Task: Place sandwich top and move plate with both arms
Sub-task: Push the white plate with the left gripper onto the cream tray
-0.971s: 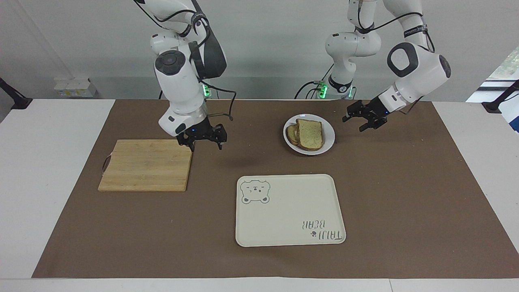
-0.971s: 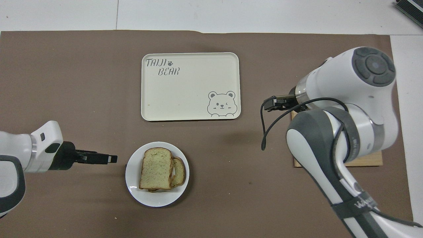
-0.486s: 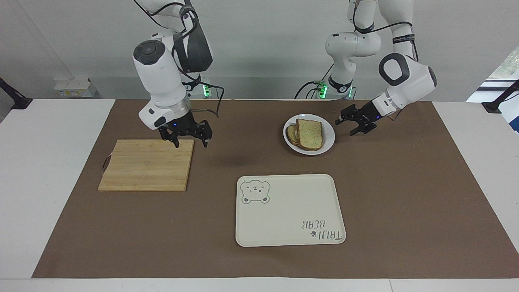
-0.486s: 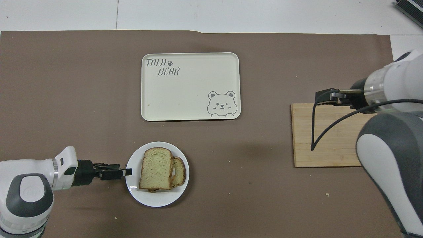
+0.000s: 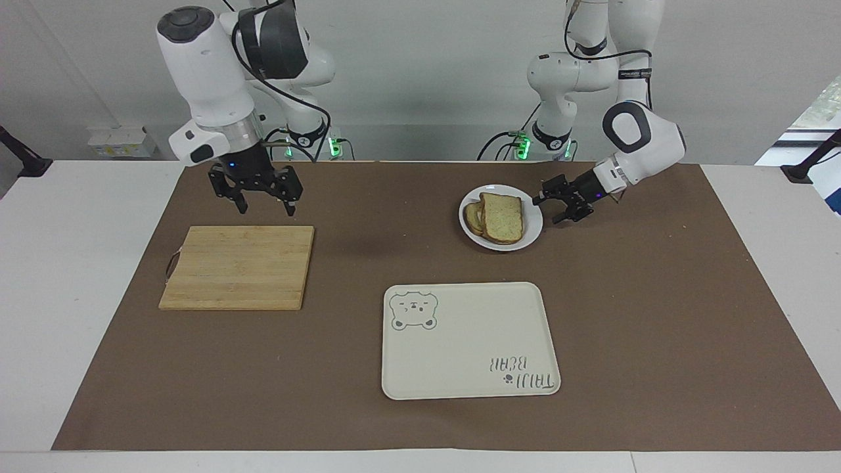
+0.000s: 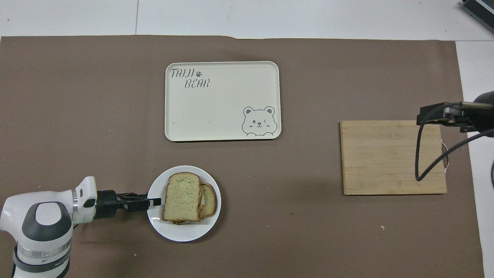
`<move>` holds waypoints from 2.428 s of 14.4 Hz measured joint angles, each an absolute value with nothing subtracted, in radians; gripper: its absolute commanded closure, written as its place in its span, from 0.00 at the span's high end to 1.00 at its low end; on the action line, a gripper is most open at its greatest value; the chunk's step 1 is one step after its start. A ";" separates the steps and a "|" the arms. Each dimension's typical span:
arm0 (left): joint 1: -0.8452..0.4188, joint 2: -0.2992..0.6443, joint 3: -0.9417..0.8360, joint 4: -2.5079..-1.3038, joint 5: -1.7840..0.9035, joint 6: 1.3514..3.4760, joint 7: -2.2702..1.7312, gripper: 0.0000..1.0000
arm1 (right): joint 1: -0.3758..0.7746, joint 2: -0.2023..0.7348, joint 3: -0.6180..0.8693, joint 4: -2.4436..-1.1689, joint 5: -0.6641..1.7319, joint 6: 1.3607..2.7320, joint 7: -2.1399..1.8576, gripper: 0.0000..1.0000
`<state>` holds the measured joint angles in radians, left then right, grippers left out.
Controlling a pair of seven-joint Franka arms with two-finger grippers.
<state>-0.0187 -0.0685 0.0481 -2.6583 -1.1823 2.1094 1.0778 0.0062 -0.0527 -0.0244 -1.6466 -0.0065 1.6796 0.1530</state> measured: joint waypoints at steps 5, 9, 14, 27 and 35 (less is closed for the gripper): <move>0.064 -0.067 0.049 -2.658 -1.207 1.993 1.087 0.00 | -0.016 -0.074 -0.025 -1.583 -0.006 1.591 0.103 1.00; 0.078 -0.067 0.049 -2.658 -1.218 1.963 1.089 0.00 | -0.010 -0.085 -0.020 -1.584 -0.006 1.573 0.103 1.00; 0.119 -0.068 0.049 -2.623 -1.272 1.886 1.099 0.00 | -0.016 -0.085 -0.028 -1.587 -0.006 1.563 0.103 1.00; -0.073 0.330 -0.149 -2.040 -1.596 2.299 0.889 0.00 | 0.029 -0.085 -0.076 -1.588 -0.006 1.562 0.103 1.00; -0.060 0.498 -0.207 -1.802 -1.539 2.426 0.812 0.00 | 0.049 -0.085 -0.113 -1.588 -0.006 1.562 0.102 1.00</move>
